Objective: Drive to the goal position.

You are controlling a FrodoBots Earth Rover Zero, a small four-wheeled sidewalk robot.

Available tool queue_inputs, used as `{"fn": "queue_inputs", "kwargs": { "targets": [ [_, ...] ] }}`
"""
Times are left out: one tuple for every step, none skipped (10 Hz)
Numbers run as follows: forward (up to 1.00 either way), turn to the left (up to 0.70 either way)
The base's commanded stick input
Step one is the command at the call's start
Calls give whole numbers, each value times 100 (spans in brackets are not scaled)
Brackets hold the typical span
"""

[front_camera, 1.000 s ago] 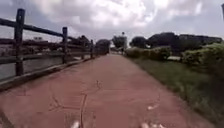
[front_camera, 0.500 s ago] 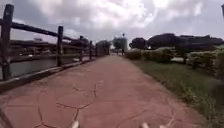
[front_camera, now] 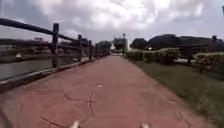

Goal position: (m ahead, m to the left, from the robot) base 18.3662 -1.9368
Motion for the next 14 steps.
{"fn": "queue_inputs", "kwargs": {
  "targets": [
    [70, 0],
    [70, 0],
    [70, 0],
    [70, 0],
    [70, 0],
    [70, 0],
    [70, 0],
    [70, 0],
    [70, 0],
    [70, 0],
    [70, 0],
    [70, 0],
    [70, 0],
    [70, 0]
  ]
}}
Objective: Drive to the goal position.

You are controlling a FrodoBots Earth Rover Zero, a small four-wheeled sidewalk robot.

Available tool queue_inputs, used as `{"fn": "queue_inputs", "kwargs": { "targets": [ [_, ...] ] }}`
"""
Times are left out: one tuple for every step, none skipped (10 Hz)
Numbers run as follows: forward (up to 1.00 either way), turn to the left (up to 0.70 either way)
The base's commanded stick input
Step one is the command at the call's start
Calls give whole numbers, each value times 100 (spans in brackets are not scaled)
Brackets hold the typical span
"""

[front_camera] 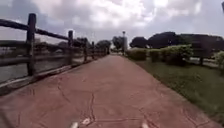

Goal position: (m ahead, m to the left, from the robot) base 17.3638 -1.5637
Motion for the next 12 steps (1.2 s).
{"fn": "queue_inputs", "kwargs": {
  "targets": [
    [70, 0],
    [70, 0],
    [70, 0],
    [70, 0],
    [70, 0],
    [70, 0],
    [70, 0],
    [70, 0],
    [70, 0],
    [70, 0],
    [70, 0],
    [70, 0]
  ]
}}
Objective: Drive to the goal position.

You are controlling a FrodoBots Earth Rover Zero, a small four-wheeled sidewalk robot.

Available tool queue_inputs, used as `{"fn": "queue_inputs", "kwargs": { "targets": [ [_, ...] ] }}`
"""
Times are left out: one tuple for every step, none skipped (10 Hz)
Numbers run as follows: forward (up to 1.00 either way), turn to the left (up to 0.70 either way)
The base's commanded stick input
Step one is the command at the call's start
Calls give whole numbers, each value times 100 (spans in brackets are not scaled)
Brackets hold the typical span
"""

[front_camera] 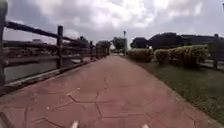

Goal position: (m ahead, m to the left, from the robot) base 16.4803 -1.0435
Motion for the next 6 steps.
{"fn": "queue_inputs", "kwargs": {
  "targets": [
    [70, 0],
    [70, 0],
    [70, 0],
    [70, 0],
    [70, 0],
    [70, 0]
  ]
}}
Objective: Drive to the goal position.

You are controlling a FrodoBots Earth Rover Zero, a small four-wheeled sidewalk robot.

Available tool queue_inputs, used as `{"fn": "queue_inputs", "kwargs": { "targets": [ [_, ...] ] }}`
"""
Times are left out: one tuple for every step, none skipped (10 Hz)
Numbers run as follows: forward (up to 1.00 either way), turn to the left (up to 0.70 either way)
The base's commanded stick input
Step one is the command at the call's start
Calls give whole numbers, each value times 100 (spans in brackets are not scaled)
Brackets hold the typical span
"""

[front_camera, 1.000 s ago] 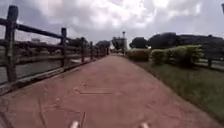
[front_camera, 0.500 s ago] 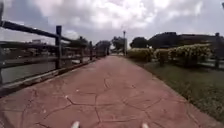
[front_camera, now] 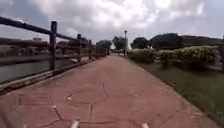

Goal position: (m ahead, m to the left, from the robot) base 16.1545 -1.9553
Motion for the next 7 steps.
{"fn": "queue_inputs", "kwargs": {
  "targets": [
    [70, 0],
    [70, 0],
    [70, 0],
    [70, 0],
    [70, 0],
    [70, 0],
    [70, 0]
  ]
}}
